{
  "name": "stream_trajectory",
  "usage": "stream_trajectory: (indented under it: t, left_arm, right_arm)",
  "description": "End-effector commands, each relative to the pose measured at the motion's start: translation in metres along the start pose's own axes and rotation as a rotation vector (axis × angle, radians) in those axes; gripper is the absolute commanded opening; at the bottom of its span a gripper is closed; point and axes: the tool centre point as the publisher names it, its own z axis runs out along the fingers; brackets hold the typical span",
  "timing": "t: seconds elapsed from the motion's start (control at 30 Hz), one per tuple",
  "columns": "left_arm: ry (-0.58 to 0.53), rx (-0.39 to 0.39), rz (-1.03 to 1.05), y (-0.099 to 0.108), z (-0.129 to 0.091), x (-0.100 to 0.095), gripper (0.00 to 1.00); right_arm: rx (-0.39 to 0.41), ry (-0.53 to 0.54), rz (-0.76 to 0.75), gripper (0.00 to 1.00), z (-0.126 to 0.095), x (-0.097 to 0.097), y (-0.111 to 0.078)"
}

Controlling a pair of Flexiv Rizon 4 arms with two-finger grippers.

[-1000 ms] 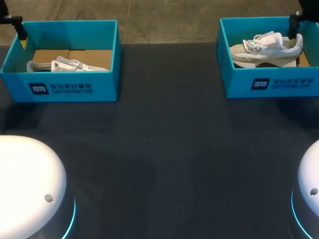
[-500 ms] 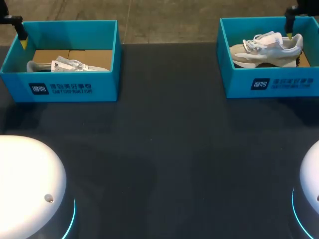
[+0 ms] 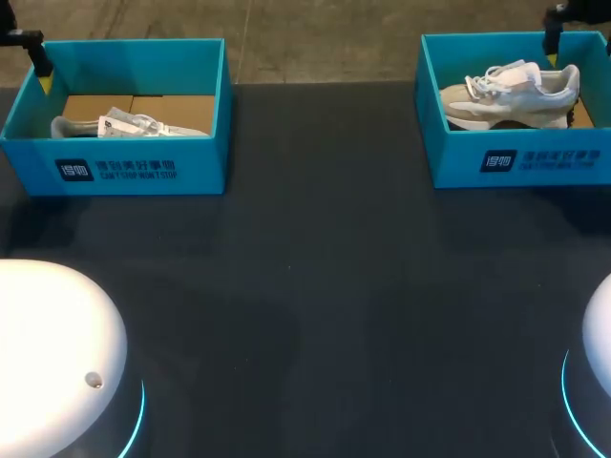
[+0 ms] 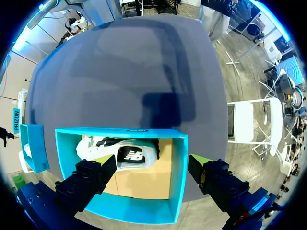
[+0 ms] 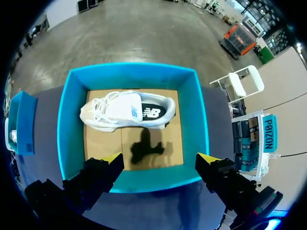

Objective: Take the shoe out of the shoebox, open the shoe tongue, remove and reinsert the insole, then place the shoe into the shoebox

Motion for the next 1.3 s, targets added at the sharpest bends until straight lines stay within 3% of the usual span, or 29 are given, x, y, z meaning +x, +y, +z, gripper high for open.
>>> stream_trajectory:
  t: [0.03, 0.47, 0.83, 1.3]
  left_arm:
    - [0.002, -0.003, 0.000, -0.001, 0.000, 0.000, 1.00]
    - [0.002, -0.003, 0.000, -0.001, 0.000, 0.000, 1.00]
    - [0.002, -0.003, 0.000, -0.001, 0.000, 0.000, 1.00]
    - [0.002, -0.003, 0.000, -0.001, 0.000, 0.000, 1.00]
  right_arm:
    - [0.036, -0.001, -0.001, 1.00, 0.019, 0.006, 0.026]
    - [0.065, 0.002, -0.028, 1.00, 0.056, 0.003, 0.059]
    - [0.102, 0.004, -0.013, 1.00, 0.084, -0.013, 0.064]
    - [0.130, 0.002, -0.044, 1.00, 0.111, -0.018, 0.074]
